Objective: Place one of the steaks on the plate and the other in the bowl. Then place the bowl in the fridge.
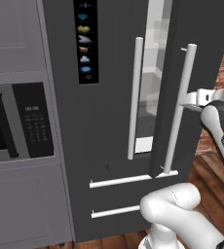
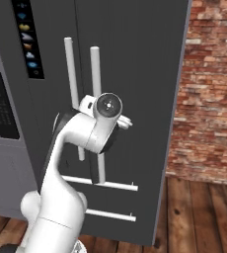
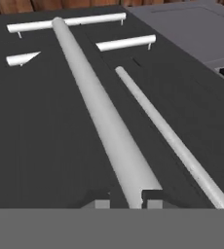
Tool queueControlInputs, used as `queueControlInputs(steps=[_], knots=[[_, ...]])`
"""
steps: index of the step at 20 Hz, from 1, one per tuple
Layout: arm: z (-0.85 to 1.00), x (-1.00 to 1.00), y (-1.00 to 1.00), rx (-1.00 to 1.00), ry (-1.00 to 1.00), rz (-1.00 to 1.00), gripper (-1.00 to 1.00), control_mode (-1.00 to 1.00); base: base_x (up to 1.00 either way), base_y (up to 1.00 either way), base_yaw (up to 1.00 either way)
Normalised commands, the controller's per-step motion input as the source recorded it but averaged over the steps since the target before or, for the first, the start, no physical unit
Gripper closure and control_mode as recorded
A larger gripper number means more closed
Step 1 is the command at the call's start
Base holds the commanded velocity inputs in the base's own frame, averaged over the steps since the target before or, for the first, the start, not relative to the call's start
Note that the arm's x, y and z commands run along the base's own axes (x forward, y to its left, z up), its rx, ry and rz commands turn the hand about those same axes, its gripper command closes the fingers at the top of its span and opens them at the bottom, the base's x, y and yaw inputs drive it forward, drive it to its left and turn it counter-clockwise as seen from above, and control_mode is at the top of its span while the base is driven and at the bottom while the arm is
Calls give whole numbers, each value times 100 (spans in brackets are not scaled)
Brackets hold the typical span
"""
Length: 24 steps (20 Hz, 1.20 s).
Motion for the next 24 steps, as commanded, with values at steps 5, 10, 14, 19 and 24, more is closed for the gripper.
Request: queueControlInputs(steps=[5, 10, 14, 19, 24], knots=[[83, -91, -93, 21, 0, 2, 100, -100, 0, 0, 0], [13, -77, -4, -2, 0, 6, 100, -100, 0, 0, 0], [0, -70, 100, -41, 5, 0, -100, -100, 0, 0, 0], [30, -69, 89, -44, 1, -6, -100, -100, 0, 0, 0], [-1, -12, 97, -71, 20, -4, -100, -100, 0, 0, 0]])
